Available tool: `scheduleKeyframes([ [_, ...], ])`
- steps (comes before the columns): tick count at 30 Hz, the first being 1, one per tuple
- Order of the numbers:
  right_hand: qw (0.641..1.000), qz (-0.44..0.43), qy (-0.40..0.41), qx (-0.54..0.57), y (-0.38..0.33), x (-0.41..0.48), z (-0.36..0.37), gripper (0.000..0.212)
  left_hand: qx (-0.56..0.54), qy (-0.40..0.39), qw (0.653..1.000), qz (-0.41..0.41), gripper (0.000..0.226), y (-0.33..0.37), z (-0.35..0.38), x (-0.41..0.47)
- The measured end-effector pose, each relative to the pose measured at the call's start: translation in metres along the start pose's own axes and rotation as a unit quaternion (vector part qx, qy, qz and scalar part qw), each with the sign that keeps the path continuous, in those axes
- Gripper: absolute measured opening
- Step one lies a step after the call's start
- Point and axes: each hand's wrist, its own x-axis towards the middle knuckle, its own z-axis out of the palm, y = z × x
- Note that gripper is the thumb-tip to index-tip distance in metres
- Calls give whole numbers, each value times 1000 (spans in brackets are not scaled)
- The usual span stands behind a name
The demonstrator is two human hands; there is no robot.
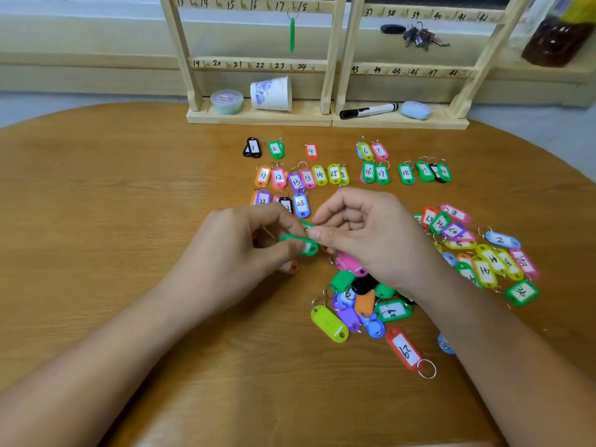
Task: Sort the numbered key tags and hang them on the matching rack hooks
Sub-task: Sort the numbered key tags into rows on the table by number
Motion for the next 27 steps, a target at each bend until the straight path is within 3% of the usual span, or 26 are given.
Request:
scheduleKeyframes([
  [4, 999, 8, 15, 35, -2, -3, 2, 10, -69, 64, 995, -33, 14, -3, 2, 3],
  [8, 997, 10, 11, 73, -4, -5, 6, 10, -169, 114, 977, -66, 36, 2, 1, 5],
  [16, 994, 15, -7, 108, -8, -9, 12, 9, -235, 144, 957, -86, 49, 6, -1, 4],
  [24, 998, -17, 53, -9, -2, -8, 17, 7, -247, 135, 957, -75, 52, 9, 1, 8],
  [27, 997, -40, 67, -6, -2, -5, 13, 10, -267, 136, 951, -73, 50, 13, 3, 11],
])
